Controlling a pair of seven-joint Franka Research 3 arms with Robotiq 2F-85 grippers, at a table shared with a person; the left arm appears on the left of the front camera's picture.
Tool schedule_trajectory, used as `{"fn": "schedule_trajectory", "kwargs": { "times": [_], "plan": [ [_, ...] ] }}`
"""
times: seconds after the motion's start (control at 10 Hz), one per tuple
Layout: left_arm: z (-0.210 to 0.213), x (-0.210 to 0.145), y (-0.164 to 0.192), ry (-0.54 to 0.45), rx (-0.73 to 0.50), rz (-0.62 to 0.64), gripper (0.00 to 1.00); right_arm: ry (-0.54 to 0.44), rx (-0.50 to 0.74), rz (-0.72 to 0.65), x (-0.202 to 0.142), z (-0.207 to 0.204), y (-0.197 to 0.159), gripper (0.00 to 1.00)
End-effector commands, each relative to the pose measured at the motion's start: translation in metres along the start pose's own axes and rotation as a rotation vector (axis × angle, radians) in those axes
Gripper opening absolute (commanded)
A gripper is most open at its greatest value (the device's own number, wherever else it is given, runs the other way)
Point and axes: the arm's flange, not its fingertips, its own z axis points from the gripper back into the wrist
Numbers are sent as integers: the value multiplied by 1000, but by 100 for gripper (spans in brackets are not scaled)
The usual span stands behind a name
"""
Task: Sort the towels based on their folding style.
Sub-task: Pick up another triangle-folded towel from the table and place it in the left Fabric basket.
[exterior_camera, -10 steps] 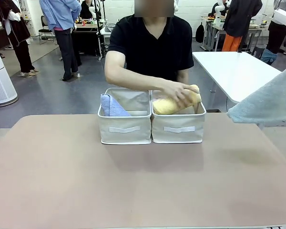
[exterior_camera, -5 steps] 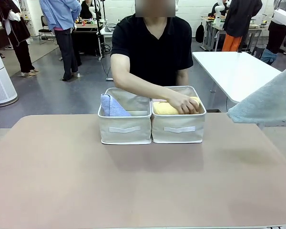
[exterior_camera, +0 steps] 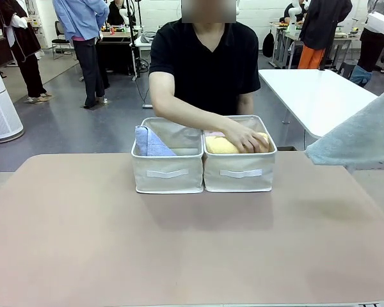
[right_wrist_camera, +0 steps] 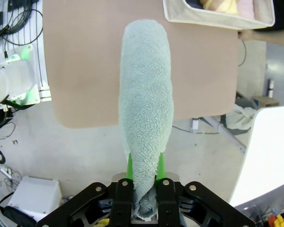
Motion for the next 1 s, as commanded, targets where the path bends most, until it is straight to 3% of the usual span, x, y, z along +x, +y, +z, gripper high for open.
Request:
{"fn": "schedule_trajectory", "kwargs": {
  "times": [0.0, 0.2, 0.5, 0.7, 0.9],
  "plan": [
    [0, 1, -3, -6, -3, -3, 100, 24, -1, 0, -1, 4, -2, 12],
    [0, 1, -3, -6, -3, -3, 100, -33, 7, -2, 6, 5, -8, 17],
    [0, 1, -3, -6, -3, -3, 100, -254, -53, -1, 68, 65, -46, 17],
    [0, 1, -3, -6, -3, -3, 100, -255, -46, 18, 132, 85, -87, 17],
    [0, 1, -3, -6, -3, -3, 100, -210, 11, 9, 187, 69, -124, 17]
  ]
}}
